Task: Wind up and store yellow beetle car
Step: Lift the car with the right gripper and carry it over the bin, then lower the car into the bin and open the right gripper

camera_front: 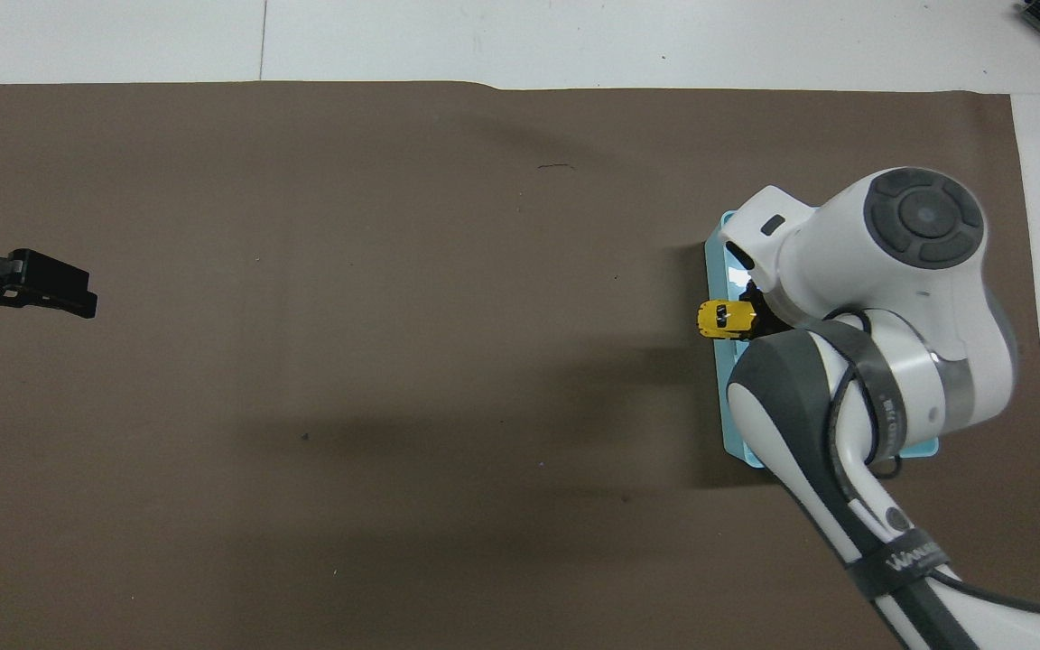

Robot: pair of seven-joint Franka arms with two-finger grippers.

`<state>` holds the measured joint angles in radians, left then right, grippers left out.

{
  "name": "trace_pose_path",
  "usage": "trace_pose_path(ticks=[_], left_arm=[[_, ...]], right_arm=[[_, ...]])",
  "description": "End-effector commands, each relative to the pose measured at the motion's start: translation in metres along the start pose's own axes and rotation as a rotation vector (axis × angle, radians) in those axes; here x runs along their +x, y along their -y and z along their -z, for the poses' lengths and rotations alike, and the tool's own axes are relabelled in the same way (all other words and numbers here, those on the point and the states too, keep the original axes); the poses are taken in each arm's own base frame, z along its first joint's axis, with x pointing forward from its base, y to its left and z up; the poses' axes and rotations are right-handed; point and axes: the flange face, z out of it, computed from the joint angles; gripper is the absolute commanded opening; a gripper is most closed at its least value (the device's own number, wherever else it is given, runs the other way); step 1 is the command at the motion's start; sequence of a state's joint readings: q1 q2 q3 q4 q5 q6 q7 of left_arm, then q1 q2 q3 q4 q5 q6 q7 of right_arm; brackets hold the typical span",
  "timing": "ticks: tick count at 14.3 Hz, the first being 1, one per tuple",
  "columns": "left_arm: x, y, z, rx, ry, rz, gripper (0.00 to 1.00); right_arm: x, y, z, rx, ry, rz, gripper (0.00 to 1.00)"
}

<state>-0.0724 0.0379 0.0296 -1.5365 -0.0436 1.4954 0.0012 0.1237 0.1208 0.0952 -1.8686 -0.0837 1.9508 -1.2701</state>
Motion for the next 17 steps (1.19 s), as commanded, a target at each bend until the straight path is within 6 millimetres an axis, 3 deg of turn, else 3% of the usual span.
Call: trace_pose_path(ticks=[1, 3, 6, 13, 17], left_arm=[[0.000, 0.004, 0.006, 0.020, -0.010, -0.010, 1.00], [0.000, 0.004, 0.006, 0.020, -0.010, -0.010, 1.00], [0.000, 0.004, 0.006, 0.020, -0.010, -0.010, 1.00], [0.000, 0.004, 0.006, 0.020, -0.010, -0.010, 1.00], [0.000, 0.004, 0.006, 0.020, -0.010, -0.010, 1.00]], right_arm=[[-0.038, 0.003, -0.002, 0.032, -0.025, 0.033, 0.03], [-0.062, 0.002, -0.007, 0.039, -0.027, 0.057, 0.03], [-0.087, 0.021, -0.024, 0.054, -0.023, 0.055, 0.03], [-0.101, 0.033, -0.069, 0.003, -0.032, 0.053, 0.03], [-0.100, 0.034, -0.072, 0.000, -0.032, 0.073, 0.02]])
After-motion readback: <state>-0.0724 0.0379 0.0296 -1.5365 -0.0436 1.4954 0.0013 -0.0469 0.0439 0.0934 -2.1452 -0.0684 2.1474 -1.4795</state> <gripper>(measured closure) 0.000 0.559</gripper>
